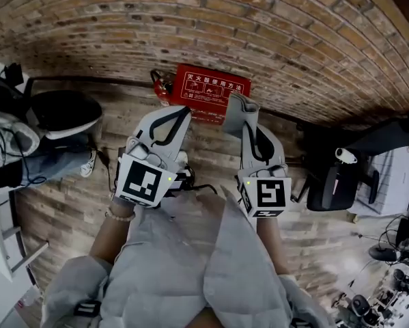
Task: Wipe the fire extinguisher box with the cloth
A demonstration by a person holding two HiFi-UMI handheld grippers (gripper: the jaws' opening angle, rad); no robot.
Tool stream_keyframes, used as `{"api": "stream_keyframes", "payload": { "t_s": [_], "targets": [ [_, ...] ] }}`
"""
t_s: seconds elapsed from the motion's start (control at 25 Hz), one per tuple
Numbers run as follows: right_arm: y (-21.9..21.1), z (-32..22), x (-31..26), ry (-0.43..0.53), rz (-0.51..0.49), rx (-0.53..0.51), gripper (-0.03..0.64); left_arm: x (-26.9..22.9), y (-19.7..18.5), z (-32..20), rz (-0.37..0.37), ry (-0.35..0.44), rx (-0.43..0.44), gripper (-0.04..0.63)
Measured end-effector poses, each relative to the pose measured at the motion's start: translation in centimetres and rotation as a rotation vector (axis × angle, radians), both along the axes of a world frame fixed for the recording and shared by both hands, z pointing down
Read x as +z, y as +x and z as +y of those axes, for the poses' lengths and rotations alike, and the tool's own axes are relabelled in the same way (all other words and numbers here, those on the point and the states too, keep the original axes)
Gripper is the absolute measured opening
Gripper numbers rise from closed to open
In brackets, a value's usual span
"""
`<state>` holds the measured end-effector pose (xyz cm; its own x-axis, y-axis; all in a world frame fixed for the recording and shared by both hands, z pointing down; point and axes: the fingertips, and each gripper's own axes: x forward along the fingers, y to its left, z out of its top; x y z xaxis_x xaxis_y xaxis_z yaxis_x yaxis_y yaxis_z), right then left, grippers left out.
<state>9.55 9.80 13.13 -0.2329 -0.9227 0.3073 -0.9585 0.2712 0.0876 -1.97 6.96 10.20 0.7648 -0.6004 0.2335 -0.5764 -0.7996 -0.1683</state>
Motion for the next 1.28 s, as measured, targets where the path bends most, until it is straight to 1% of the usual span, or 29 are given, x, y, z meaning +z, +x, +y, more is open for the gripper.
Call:
{"api": "stream_keyframes", "payload": {
  "t_s": [0.28,0.48,0.64,0.8,0.96,1.04,1.12,1.28],
  "targets": [
    [-0.9,-3.5,0.9,-0.033,0.012,0.028,0.025,1.5,-0.4,-4.1,0.01,-0.044,0.029,-0.003],
    [-0.4,-4.7,1.7,-0.061,0.015,0.023,0.026,2.2,0.2,-5.4,0.009,-0.062,0.032,-0.003],
    [0.0,-5.7,1.7,-0.059,0.01,0.011,0.025,2.4,0.6,-6.1,-0.011,-0.063,0.021,-0.003],
    [0.2,-6.1,2.3,-0.089,0.009,-0.007,0.025,1.9,1.1,-6.7,0.015,-0.063,-0.001,-0.003],
    [0.4,-6.6,2.6,-0.092,0.012,-0.032,0.025,2.0,1.2,-7.2,0.012,-0.06,-0.022,-0.003],
    [0.3,-6.4,3.2,-0.11,0.011,-0.041,0.025,2.3,0.9,-7.3,0.013,-0.058,-0.036,-0.003],
    [0.2,-6.4,3.9,-0.131,0.013,-0.055,0.025,2.8,0.5,-7.3,0.016,-0.073,-0.059,-0.003],
    [0.1,-7.4,4.9,-0.137,0.03,-0.1,0.025,4.2,0.4,-7.7,0.005,-0.102,-0.083,-0.003]
  ]
}}
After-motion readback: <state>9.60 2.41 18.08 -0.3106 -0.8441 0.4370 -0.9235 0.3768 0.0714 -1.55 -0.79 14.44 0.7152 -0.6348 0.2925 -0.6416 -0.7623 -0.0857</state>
